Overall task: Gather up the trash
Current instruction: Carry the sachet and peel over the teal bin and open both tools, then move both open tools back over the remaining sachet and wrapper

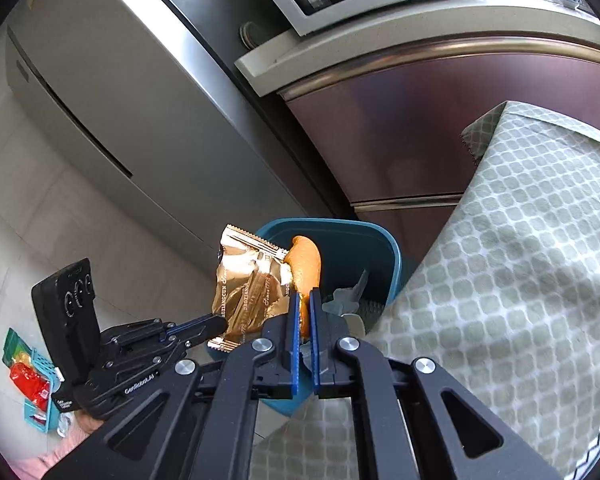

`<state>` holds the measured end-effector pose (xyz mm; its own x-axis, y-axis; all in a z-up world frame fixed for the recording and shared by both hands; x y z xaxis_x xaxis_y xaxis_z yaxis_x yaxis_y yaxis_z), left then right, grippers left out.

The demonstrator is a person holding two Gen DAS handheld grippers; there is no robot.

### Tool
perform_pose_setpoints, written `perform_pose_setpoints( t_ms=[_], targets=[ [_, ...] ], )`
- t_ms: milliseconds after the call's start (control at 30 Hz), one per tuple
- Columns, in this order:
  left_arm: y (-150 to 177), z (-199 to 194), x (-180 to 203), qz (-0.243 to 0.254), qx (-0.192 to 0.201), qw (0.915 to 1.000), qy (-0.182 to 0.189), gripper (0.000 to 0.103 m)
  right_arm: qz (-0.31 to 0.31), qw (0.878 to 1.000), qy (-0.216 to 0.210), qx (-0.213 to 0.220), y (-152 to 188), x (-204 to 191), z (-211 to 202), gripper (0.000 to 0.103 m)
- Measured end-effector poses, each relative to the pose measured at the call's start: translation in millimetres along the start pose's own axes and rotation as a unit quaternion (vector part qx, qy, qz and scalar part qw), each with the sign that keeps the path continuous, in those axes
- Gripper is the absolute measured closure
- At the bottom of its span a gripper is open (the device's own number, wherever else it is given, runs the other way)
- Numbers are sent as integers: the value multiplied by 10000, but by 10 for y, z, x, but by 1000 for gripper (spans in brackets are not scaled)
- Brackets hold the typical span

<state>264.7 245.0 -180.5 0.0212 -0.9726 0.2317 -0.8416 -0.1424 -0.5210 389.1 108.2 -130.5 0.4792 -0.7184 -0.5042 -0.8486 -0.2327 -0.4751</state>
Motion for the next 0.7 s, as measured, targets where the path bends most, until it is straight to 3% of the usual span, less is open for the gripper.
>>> perform_pose_setpoints(
  t_ms=[100, 133, 200, 333, 700],
  targets=[
    [15, 155, -39, -42, -100, 9999, -82, 97, 119, 9993, 326, -129, -16, 56, 171, 89],
    [27, 216, -54, -43, -157, 9998, -97, 89, 167, 9990, 386, -143, -13, 75, 203, 81],
    [56, 322, -78, -101, -269, 9995, -136, 84, 246, 9988, 396, -118, 2, 99, 226, 80],
    [116, 428, -98, -187, -344, 9992, -111, 83, 203, 9993, 318, -83, 94, 75, 148, 79],
    [60, -8, 332, 200, 286, 9991, 253, 81, -24, 9994, 58, 350, 372, 47, -432, 75]
  ],
)
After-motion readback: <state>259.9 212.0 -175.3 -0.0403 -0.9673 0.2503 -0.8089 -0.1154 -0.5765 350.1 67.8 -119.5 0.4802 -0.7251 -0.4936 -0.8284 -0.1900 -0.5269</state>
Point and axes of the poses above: each gripper's, at about its wrist camera, not at the fingertips, and z roughly the way its jaws point, x to its right, y to its underside, the point moved 8 cm from there along z, roughly the way its jaws point, and after that the axes turned 6 degrees about -x, right-handed, at the moved point
